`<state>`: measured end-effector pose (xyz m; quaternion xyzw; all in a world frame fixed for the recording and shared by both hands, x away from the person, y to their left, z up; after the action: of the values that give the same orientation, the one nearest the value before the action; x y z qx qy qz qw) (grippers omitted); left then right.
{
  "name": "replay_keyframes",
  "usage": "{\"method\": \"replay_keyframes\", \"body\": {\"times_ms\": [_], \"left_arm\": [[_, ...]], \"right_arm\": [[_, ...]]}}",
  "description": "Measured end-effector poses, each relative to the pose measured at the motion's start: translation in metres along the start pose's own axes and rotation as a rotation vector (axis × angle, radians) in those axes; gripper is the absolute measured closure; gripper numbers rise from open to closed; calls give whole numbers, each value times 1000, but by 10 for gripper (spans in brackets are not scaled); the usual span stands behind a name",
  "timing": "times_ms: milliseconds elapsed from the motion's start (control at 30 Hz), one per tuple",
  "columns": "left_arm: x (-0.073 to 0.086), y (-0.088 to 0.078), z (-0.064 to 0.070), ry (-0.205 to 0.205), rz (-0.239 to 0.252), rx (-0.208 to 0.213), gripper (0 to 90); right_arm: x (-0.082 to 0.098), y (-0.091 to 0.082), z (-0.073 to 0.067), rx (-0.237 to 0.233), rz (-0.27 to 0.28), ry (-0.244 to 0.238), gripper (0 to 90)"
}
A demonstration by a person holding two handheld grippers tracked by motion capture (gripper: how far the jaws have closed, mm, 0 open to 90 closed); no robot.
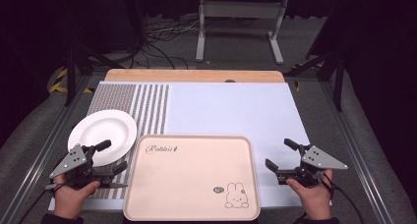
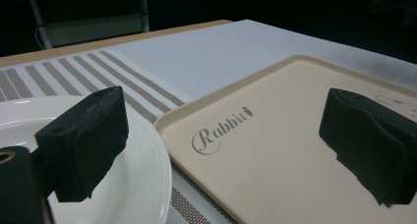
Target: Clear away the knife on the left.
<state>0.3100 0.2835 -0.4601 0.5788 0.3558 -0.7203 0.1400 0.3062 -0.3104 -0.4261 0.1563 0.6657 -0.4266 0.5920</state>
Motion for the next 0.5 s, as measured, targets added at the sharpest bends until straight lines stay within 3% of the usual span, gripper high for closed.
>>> {"method": "replay_keyframes", "body": {"times_ms": [167,333,500], "left_arm": [[-1,-2,-2,-12,5,-5,65],[-1,-1,-2,3,-12,-11,78],[-3,0,-1,-2,-46,29,88]], "right_arm": [[0,1,-1,4,-6,6,37],[2,2,-1,3,-12,9,40],[2,2,-2,-4,-14,8,47]]}}
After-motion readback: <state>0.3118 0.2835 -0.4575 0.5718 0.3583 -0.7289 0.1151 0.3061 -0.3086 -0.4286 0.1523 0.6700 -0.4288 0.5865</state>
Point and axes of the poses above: each handheld gripper's, and its own axes: y roughly forward along the jaws, x roughly out of its underside, z roughly to its right, the point moved 1 cm from there along y, roughly forward along the jaws, and after that the axes turned 8 degrees about -z, right-handed, at the moved point
